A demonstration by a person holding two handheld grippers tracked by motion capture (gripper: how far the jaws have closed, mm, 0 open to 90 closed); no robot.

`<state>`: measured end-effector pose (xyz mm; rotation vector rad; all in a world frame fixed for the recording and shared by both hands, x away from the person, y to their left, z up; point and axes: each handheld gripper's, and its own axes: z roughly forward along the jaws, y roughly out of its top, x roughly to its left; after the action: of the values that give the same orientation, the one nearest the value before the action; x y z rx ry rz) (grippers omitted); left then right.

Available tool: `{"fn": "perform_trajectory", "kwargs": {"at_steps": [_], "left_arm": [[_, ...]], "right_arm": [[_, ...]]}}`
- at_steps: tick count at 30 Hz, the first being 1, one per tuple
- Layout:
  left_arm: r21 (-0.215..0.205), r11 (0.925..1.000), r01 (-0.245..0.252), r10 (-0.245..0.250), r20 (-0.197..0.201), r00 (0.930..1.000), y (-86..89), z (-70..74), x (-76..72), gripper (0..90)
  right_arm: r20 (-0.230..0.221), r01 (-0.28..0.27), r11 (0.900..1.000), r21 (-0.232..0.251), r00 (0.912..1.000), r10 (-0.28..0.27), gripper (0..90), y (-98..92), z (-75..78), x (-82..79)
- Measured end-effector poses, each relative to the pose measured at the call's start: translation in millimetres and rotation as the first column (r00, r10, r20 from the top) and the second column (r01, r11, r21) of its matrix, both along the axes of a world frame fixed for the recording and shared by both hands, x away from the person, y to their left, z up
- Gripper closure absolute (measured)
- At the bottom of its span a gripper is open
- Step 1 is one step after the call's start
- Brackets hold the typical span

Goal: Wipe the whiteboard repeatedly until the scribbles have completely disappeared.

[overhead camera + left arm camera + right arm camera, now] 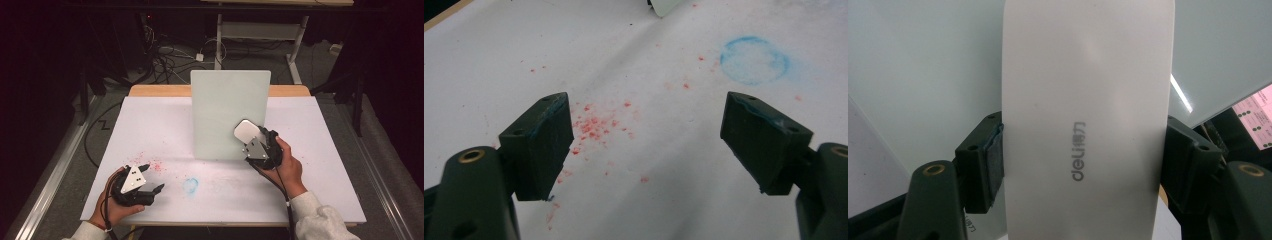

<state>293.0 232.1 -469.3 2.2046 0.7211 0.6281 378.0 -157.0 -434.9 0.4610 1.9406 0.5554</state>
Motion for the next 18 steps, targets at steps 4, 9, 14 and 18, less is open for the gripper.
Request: {"fn": "perform_trajectory", "kwargs": {"at_steps": [4,9,14,18], "left_arm": [[-0.002,1.0000,0.001,-0.001,0.001,1.0000,0.0,0.5,-1.1,20.1],[0.001,1.0000,0.004,-0.004,-0.002,1.0000,-0.4,-0.2,-0.3,20.1],[-0.001,1.0000,0.004,-0.004,-0.002,1.0000,-0.1,0.1,-1.1,20.1],[-0.004,1.0000,0.003,-0.003,0.000,1.0000,0.5,0.2,-1.1,20.1]], "right_arm": [[-0.010,-0.020,1.000,-0.020,0.9998,0.019,30.8,4.8,-10.7,-3.4],[-0.046,-0.060,0.995,-0.080,0.9973,0.057,30.8,14.4,-27.9,-9.7],[-0.059,-0.063,0.993,-0.100,0.9966,0.057,30.8,11.8,-26.1,-9.9],[-0.030,-0.019,0.998,-0.063,0.9994,0.017,30.9,-1.1,-16.0,-6.4]]}}
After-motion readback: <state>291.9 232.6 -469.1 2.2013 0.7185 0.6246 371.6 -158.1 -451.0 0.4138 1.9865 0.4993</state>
